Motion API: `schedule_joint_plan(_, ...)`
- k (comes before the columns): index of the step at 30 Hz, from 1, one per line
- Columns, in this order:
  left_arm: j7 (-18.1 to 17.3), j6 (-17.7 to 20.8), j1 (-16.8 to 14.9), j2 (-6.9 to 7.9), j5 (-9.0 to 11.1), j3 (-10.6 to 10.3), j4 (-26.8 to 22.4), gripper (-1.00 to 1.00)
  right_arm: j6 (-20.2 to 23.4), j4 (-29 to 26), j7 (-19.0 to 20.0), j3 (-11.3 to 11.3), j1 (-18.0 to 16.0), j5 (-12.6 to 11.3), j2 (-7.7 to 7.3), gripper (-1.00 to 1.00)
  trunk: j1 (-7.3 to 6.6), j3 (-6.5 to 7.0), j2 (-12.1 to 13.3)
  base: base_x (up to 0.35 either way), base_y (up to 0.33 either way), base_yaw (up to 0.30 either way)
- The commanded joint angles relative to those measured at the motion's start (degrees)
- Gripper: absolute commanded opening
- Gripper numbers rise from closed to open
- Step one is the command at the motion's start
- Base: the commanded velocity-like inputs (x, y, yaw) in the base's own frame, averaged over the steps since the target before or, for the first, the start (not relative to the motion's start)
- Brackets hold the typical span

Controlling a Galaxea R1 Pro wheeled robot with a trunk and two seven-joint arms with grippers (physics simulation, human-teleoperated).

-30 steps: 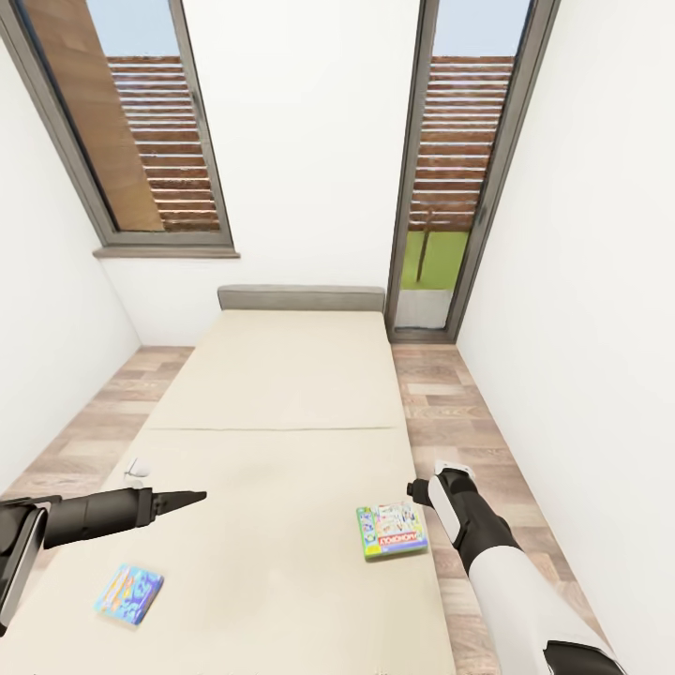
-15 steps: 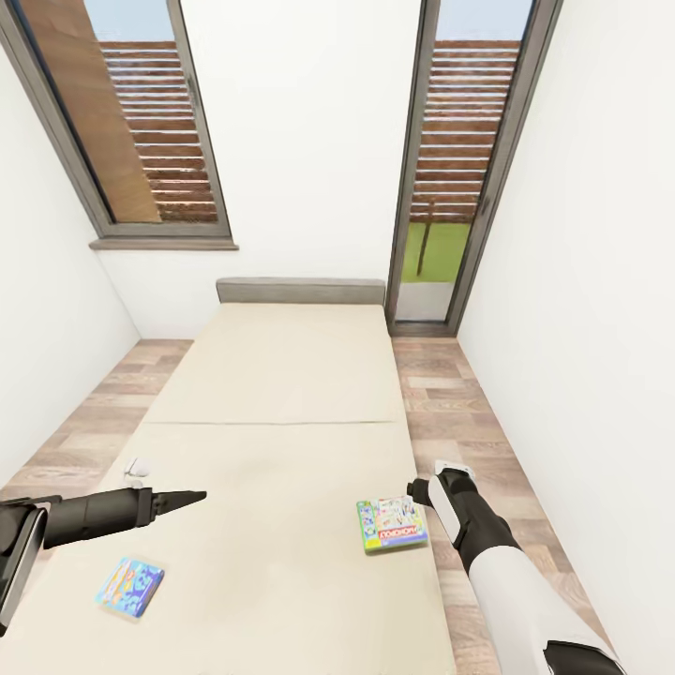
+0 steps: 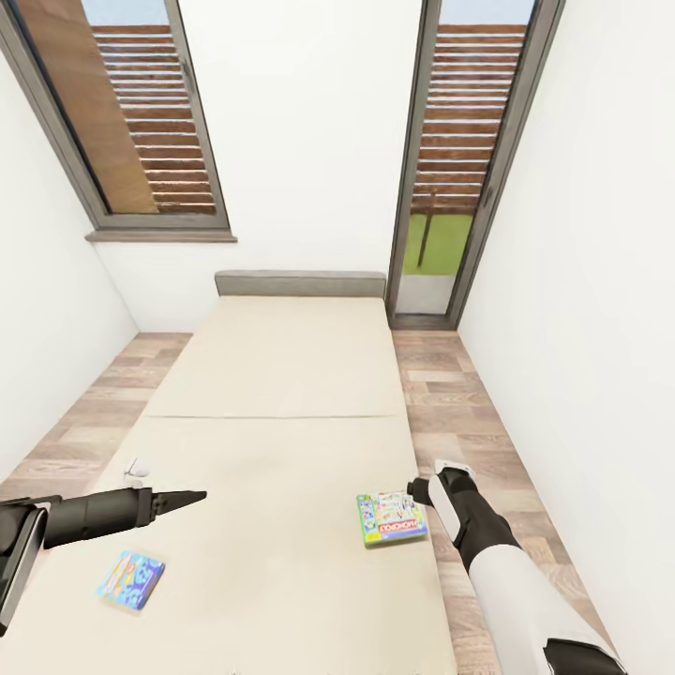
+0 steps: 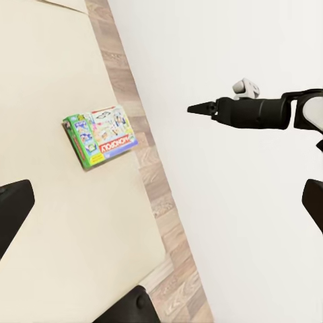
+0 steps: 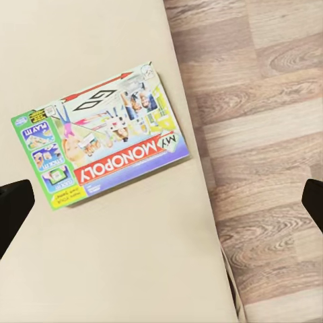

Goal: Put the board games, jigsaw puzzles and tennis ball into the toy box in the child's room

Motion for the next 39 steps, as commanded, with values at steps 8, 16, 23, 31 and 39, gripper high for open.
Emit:
schedule_joint_plan(8,-0.38,0.62,-0.05,-0.01,0.14,0.04,-0.01,1.00,0.11,0.18,-0.49,-0.19,-0.43,-0.72,-0.07,1.00,0.03,-0.87,-0.12,0.000,0.000,0.000)
schedule_joint_plan(16,-0.03,0.57,-0.05,-0.37,0.14,-0.36,-0.01,1.00,0.62,0.22,-0.71,-0.20,-3.28,-0.66,-0.09,1.00,0.03,-1.63,-0.12,0.000,0.000,0.000)
schedule_joint_plan(23,0.09,0.55,-0.05,-0.57,0.04,-0.51,-0.01,1.00,4.62,0.41,-0.77,-0.20,-9.08,-0.57,-0.30,1.00,0.03,-2.29,-0.12,0.000,0.000,0.000)
schedule_joint_plan(31,0.10,0.54,-0.05,-0.58,-0.02,-0.59,-0.01,1.00,10.13,1.54,-1.00,-0.20,-16.50,-0.47,-0.24,1.00,0.03,-3.05,-0.12,0.000,0.000,0.000)
schedule_joint_plan(39,0.04,0.54,-0.05,-0.53,-0.12,-0.64,-0.01,1.00,11.60,9.05,-2.10,-0.20,-25.11,-0.46,-0.23,1.00,0.03,-3.80,-0.12,0.000,0.000,0.000)
